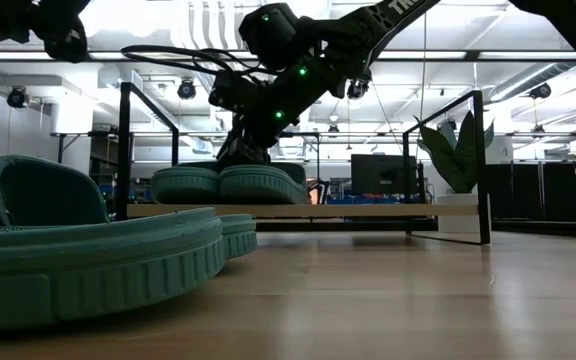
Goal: Pick and place slides into the shelf
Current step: Adjust the green slippers
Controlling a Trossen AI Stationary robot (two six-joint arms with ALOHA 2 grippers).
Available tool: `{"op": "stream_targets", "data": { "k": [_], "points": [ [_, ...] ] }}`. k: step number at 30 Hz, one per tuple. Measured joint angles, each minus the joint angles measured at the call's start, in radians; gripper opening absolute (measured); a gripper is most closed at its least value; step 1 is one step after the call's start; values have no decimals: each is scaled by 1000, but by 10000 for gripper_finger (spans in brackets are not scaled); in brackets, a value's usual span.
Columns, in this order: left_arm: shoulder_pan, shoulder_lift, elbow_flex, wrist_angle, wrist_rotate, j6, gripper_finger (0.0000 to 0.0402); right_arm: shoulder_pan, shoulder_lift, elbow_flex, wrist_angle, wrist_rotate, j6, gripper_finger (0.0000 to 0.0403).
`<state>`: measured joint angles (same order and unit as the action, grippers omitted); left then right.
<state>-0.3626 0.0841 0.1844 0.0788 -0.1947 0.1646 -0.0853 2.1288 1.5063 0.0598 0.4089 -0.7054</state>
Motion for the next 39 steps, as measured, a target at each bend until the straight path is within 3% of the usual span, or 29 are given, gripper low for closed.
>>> {"op": "stream_targets", "data": {
  "k": [6, 15, 39],
  "points": [
    [1, 0, 0, 0, 0, 0, 144, 3, 1, 0, -4, -1, 9, 89],
    [1, 0, 0, 0, 0, 0, 144, 6, 2, -1, -5, -64, 76, 16],
    [0, 0, 0, -8, 0, 0, 144, 39, 3, 24, 27, 15, 122, 11]
  ]
}}
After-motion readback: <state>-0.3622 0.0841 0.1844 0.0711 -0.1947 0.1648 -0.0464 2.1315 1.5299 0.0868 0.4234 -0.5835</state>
